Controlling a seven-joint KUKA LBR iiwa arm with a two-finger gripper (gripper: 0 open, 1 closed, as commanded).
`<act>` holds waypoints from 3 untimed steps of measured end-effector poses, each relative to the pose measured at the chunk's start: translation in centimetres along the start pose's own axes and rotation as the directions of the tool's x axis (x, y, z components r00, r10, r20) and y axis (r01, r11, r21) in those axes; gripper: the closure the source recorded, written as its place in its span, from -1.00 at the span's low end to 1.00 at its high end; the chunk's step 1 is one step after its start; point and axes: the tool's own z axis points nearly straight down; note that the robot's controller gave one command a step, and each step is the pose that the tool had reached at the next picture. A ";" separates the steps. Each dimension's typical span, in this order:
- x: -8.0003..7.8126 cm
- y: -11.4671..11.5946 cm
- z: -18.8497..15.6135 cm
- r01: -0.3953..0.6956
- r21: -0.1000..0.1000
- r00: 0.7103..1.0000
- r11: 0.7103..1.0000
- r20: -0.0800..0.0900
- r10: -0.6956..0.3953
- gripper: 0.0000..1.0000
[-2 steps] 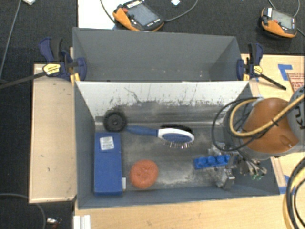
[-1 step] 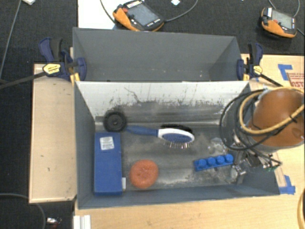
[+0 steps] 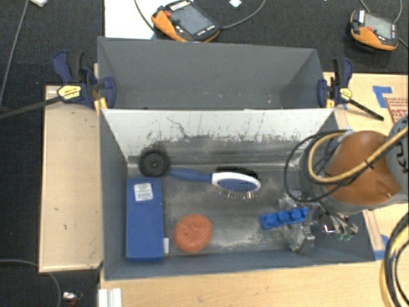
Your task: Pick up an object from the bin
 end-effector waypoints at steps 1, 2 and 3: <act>-4.3 -1.2 0.2 0.180 0.003 0.984 0.984 0.012 -0.180 -1.00; -0.2 0.0 0.0 0.007 -0.001 1.000 1.000 0.001 -0.007 1.00; -0.2 0.0 0.0 0.007 0.000 1.000 1.000 0.001 -0.007 1.00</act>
Offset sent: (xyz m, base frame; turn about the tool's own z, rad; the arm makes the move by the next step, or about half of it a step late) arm 0.0015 -0.0003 0.0000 -0.0066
